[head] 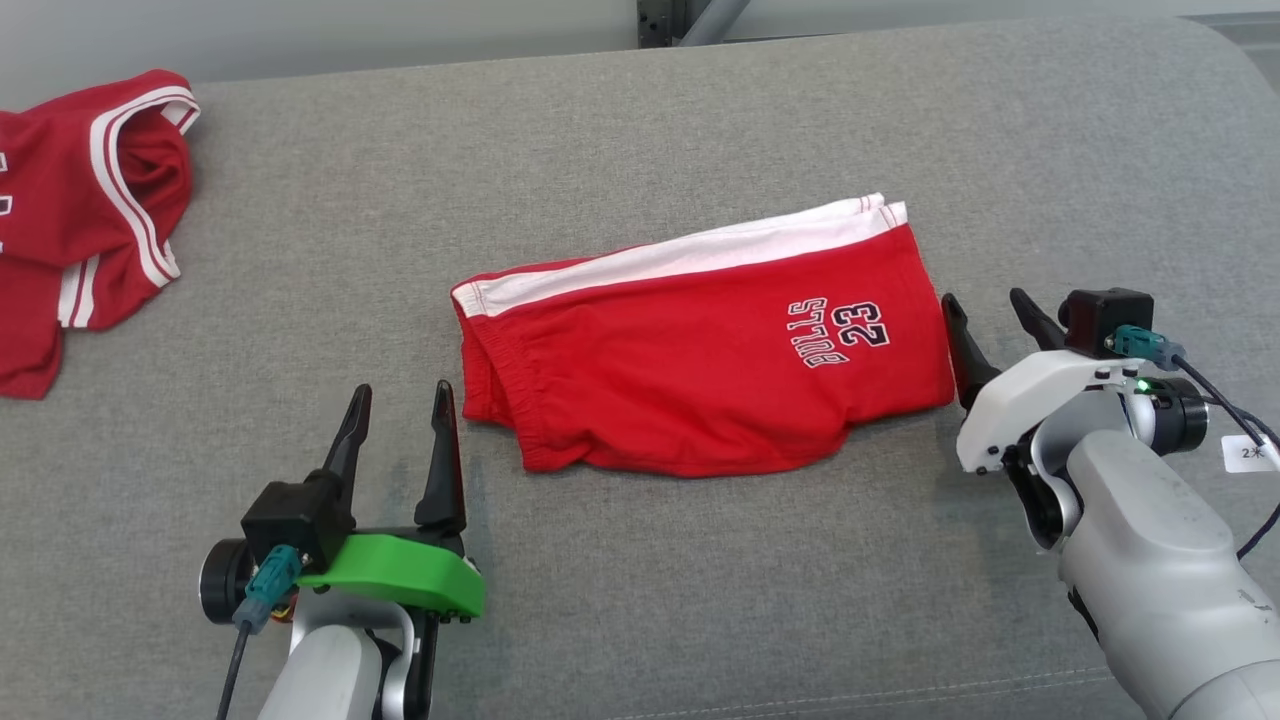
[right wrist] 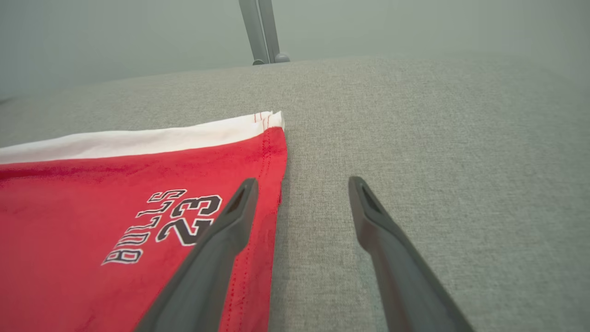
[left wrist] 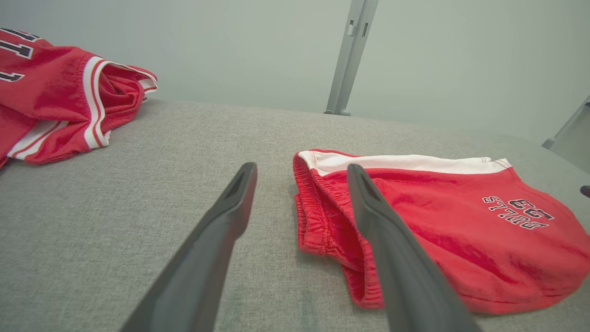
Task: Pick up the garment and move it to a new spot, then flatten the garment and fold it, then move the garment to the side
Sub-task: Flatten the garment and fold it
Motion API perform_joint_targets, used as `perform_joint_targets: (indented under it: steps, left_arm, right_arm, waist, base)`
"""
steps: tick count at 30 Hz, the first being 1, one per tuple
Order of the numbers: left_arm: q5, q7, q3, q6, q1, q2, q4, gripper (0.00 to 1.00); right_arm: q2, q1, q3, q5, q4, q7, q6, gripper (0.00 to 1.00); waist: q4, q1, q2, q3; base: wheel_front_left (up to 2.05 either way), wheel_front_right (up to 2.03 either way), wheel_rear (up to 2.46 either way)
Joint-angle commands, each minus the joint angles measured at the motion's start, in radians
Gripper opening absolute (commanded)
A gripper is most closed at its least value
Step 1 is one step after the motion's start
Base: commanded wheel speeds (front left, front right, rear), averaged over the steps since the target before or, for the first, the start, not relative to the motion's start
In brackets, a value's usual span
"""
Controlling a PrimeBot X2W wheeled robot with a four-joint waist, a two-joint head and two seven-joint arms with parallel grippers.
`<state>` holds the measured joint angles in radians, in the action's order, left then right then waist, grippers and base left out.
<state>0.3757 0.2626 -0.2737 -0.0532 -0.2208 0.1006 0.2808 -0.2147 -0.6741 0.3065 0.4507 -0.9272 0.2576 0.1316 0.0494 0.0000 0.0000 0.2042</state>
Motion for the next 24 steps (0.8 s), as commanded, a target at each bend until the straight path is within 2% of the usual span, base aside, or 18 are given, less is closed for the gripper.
perform_joint_targets:
  steps: [1, 15, 17, 18, 19, 20, 22, 23, 24]
  left_arm:
    - [-0.006, 0.002, 0.007, -0.005, 0.018, -0.002, -0.007, 1.00]
    - [-0.030, 0.002, 0.046, 0.015, 0.036, -0.020, -0.027, 1.00]
    - [-0.034, 0.002, 0.053, 0.019, 0.038, -0.024, -0.026, 1.00]
    - [-0.034, 0.002, 0.055, 0.020, 0.040, -0.026, -0.025, 1.00]
    - [-0.035, 0.002, 0.058, 0.021, 0.041, -0.027, -0.025, 1.00]
    - [-0.035, 0.002, 0.058, 0.021, 0.041, -0.027, -0.025, 1.00]
    - [-0.039, 0.002, 0.063, 0.024, 0.042, -0.029, -0.024, 1.00]
    - [-0.041, 0.002, 0.066, 0.024, 0.042, -0.031, -0.025, 1.00]
    - [-0.043, 0.002, 0.068, 0.025, 0.043, -0.032, -0.026, 1.00]
  right_arm:
    - [0.003, -0.001, 0.005, 0.016, -0.025, -0.007, -0.002, 1.00]
    - [0.045, -0.091, 0.020, 0.128, -0.247, -0.128, -0.002, 1.00]
    - [0.058, -0.095, 0.023, 0.155, -0.262, -0.158, -0.001, 0.78]
    - [0.060, -0.095, 0.026, 0.162, -0.262, -0.163, -0.001, 0.49]
    - [0.059, -0.094, 0.030, 0.169, -0.262, -0.165, -0.001, 0.43]
    - [0.059, -0.094, 0.030, 0.169, -0.262, -0.165, -0.001, 0.43]
    - [0.055, -0.094, 0.039, 0.177, -0.260, -0.165, -0.001, 0.21]
    - [0.052, -0.095, 0.043, 0.182, -0.257, -0.157, -0.001, 0.02]
    - [0.047, -0.097, 0.046, 0.187, -0.253, -0.148, -0.001, 0.00]
  waist:
    - [0.021, 0.0000, 0.0000, -0.003]
    - [0.114, 0.0000, 0.0000, 0.018]
    - [0.120, 0.0000, 0.0000, 0.017]
    - [0.121, 0.0000, 0.0000, 0.016]
    - [0.121, 0.0000, 0.0000, 0.015]
    - [0.121, 0.0000, 0.0000, 0.015]
    - [0.120, 0.0000, 0.0000, 0.013]
    - [0.119, 0.0000, 0.0000, 0.012]
    - [0.116, 0.0000, 0.0000, 0.010]
  base:
    - [0.00, 0.00, 0.00]
    - [0.00, 0.00, 0.00]
    - [0.00, 0.00, 0.00]
    - [0.00, 0.00, 0.00]
    - [0.00, 0.00, 0.00]
    - [0.00, 0.00, 0.00]
    - [0.00, 0.00, 0.00]
    - [0.00, 0.00, 0.00]
    - [0.00, 0.00, 0.00]
